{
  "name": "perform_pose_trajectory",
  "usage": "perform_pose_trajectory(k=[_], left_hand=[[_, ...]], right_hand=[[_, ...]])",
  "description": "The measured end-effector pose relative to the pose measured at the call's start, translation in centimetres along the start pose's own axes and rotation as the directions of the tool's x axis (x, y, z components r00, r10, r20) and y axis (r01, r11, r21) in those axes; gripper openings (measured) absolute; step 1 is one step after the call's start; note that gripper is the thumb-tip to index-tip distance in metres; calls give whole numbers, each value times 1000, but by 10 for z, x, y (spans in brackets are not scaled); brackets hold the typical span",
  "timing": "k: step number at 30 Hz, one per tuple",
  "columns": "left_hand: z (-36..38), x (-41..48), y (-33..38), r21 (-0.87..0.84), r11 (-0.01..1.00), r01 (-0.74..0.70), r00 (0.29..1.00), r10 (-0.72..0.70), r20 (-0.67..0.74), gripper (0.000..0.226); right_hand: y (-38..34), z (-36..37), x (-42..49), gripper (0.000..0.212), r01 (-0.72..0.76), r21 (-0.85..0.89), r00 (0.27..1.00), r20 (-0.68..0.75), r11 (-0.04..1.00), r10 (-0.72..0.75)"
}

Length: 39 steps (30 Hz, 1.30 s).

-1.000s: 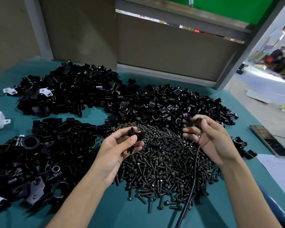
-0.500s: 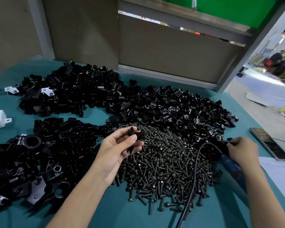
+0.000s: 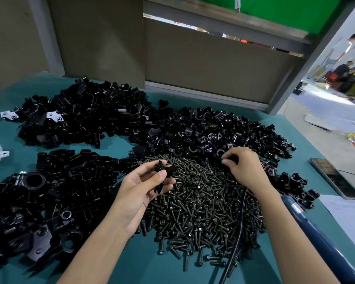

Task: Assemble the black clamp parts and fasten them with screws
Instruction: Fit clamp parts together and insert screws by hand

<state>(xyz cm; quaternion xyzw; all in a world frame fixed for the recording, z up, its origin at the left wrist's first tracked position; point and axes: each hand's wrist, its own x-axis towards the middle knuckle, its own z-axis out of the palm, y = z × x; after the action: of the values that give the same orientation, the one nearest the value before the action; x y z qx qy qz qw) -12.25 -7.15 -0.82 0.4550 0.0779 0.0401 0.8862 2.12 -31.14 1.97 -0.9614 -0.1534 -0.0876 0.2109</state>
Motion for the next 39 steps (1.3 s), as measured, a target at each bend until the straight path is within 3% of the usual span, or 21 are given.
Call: perform_pose_trajectory(k=[5, 9, 10, 12, 13, 18, 24, 30, 35, 39], left_hand=[[1, -1, 1, -28, 999, 15, 1000, -16, -11, 33], [2, -1, 0, -19, 1000, 18, 1000, -19, -22, 32], [2, -1, 1, -15, 1000, 18, 1000, -18, -23, 32], [2, -1, 1, -9, 1000, 17, 1000, -17, -24, 34], [2, -1, 1, -6, 1000, 17, 1000, -17, -25, 34], [0, 0, 0, 15, 1000, 18, 999, -17, -30, 35], [-1, 2, -2, 41, 999, 23, 999, -22, -29, 41], [-4, 4, -5, 53, 998, 16, 1000, -15, -25, 43], [-5, 5, -7, 79, 996, 31, 999, -29, -28, 47], [-6, 5, -7, 60, 998, 29, 999, -27, -24, 47]], right_hand=[[10, -7, 2, 14, -158, 320, 985, -8, 934, 170], [8, -12, -2, 19, -179, 659, 981, 61, 730, 186], [9, -11, -1, 23, -143, 606, 985, 10, 782, 173], [9, -7, 2, 27, -52, 269, 989, -118, 962, 86], [7, -5, 4, 26, -1, 114, 989, -147, 993, 18], [-3, 5, 9, 38, 174, -174, 985, 43, 969, -169], [-2, 0, 11, 28, 220, -176, 975, 63, 960, -212], [9, -2, 12, 3, 74, 49, 986, -153, 996, -66], [8, 0, 10, 25, 95, 26, 986, -138, 995, -91], [5, 0, 17, 42, 98, -31, 994, 58, 995, -97]])
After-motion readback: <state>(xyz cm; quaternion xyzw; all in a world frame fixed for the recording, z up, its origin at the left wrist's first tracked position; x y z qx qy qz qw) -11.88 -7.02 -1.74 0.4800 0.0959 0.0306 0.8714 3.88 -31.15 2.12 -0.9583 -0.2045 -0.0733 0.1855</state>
